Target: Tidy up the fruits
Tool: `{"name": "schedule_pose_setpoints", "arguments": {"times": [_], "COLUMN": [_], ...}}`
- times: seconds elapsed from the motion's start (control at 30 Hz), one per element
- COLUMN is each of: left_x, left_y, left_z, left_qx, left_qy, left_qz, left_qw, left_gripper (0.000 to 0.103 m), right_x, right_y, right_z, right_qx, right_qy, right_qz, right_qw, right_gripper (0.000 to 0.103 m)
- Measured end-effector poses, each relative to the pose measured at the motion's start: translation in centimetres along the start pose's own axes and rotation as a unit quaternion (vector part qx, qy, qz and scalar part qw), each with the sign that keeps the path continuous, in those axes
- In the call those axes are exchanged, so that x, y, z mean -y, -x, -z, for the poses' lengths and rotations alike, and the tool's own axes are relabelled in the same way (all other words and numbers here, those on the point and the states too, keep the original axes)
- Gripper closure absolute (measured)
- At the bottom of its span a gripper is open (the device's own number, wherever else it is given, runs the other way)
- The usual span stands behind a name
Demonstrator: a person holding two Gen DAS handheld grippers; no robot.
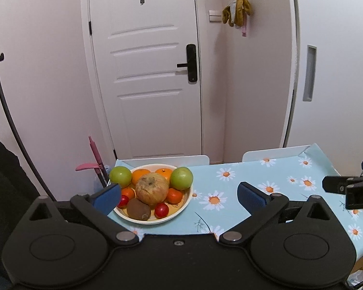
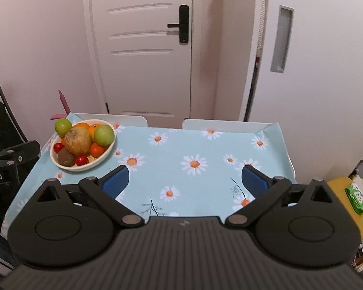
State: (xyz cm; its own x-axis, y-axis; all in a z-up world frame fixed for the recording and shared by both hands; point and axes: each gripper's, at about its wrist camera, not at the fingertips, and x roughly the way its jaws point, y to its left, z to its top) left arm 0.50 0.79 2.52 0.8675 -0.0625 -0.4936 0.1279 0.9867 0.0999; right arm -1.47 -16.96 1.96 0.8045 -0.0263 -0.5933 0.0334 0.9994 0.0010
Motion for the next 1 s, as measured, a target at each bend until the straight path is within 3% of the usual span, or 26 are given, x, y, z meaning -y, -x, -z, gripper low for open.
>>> {"name": "schedule_pose_setpoints", "arguments": {"times": [1.0], "left_x": [1.9], "left_y": [1.2], "left_z": [0.5], "left_qx": [0.014], "left_qy": [-0.020], "left_qz": [0.008], "left_qw": [0.9997], "left_gripper": [0.000], "right_x": [0.6], "right_y": [0.4], "right_z": [0.7], "right_qx": [-0.010], "right_qy": [-0.014], "right_qz": [0.014], "right_qw": [1.000], "right_gripper": [0.000]}}
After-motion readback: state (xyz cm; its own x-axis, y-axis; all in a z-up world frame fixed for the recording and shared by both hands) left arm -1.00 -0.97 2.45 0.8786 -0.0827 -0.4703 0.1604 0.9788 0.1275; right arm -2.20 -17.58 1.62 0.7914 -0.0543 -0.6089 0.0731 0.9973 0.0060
